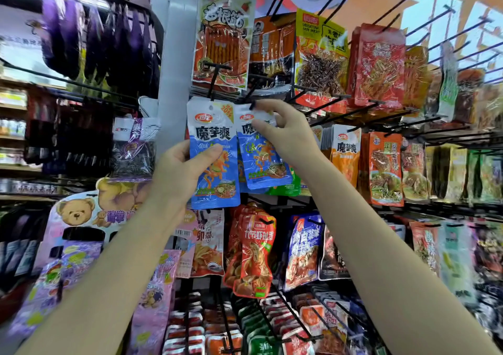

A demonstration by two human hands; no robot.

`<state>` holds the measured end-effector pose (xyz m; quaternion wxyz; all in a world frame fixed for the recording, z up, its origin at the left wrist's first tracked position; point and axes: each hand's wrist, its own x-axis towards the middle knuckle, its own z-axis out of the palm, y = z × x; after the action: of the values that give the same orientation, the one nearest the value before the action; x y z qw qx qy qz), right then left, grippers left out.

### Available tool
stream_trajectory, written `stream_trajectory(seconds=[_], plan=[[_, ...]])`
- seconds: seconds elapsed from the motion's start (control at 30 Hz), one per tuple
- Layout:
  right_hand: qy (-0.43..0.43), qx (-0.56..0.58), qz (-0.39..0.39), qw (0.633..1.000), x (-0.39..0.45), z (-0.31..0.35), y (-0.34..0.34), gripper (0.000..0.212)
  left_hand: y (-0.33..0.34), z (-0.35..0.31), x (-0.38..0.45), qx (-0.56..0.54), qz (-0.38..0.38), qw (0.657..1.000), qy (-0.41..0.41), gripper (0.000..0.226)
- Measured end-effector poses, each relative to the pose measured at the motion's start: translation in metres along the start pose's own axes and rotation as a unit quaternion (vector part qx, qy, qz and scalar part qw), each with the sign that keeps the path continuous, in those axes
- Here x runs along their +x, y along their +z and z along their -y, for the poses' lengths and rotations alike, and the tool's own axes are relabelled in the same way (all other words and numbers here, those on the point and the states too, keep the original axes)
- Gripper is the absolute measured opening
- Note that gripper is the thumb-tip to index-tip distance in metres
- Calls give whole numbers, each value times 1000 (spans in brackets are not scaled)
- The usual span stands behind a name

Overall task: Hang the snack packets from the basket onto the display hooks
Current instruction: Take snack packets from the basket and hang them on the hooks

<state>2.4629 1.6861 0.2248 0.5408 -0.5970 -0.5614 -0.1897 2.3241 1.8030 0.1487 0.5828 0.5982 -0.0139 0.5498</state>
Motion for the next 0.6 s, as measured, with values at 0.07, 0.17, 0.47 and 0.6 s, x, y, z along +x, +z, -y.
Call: stream_trajectory(seconds=[0.07, 0.17, 0.47, 0.6], plan=[[-6, -117, -15, 993, -1, -2, 1, 28, 1, 2, 1, 0, -1, 1000, 5, 2], [-26, -147, -98, 984, -9, -1, -3, 28, 3, 1, 3, 0, 8, 1000, -6, 8], [7, 75, -47, 996, -16, 7, -1, 26, 26, -3, 15, 299, 40, 927, 223, 39], [-31, 84, -107, 990, -13, -2, -8, 42, 4, 0, 28, 510, -46, 752, 416, 65]])
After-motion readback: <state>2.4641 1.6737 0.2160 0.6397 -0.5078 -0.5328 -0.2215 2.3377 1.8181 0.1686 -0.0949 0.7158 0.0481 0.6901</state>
